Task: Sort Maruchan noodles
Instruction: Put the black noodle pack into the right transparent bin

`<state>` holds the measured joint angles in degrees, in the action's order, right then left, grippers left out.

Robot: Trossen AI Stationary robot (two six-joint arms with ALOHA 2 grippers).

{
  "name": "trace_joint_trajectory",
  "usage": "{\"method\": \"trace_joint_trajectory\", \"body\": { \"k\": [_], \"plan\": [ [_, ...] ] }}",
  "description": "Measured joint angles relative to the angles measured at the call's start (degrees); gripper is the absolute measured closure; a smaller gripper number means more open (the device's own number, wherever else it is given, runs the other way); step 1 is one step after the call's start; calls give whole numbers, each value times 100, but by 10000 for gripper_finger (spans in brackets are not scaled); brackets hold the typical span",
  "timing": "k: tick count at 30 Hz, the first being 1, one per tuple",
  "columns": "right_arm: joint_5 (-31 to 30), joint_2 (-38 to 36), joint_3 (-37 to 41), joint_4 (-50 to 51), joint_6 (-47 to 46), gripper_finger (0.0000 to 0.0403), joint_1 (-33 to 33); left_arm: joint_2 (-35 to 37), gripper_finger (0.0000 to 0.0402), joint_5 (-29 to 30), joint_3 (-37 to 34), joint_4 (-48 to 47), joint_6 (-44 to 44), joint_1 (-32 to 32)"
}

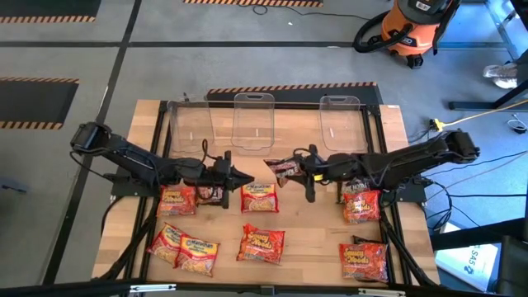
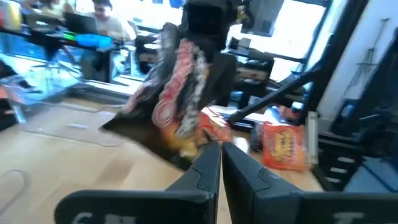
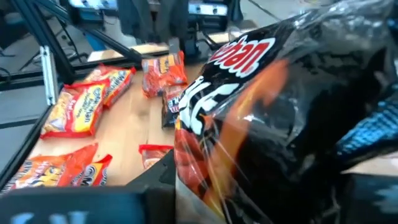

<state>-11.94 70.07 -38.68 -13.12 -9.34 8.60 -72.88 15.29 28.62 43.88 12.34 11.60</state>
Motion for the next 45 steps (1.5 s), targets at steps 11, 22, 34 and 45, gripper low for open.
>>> {"method": "trace_joint_trajectory", "body": {
  "k": [11, 22, 34, 45],
  "plan": [
    [186, -65, 0, -746, 580, 279, 0, 0, 317, 480, 0, 254, 514, -199],
    [253, 4, 0, -1627, 986, 280, 0, -12, 165, 163, 12, 648, 511, -302],
    [557, 752, -2, -3023, 1121, 283, 0, -987, 132, -279, 933, 564, 98, -300],
    [746, 992, -2, -3406, 1080, 282, 0, -1438, 136, -541, 1399, 448, 64, -436]
  ]
}}
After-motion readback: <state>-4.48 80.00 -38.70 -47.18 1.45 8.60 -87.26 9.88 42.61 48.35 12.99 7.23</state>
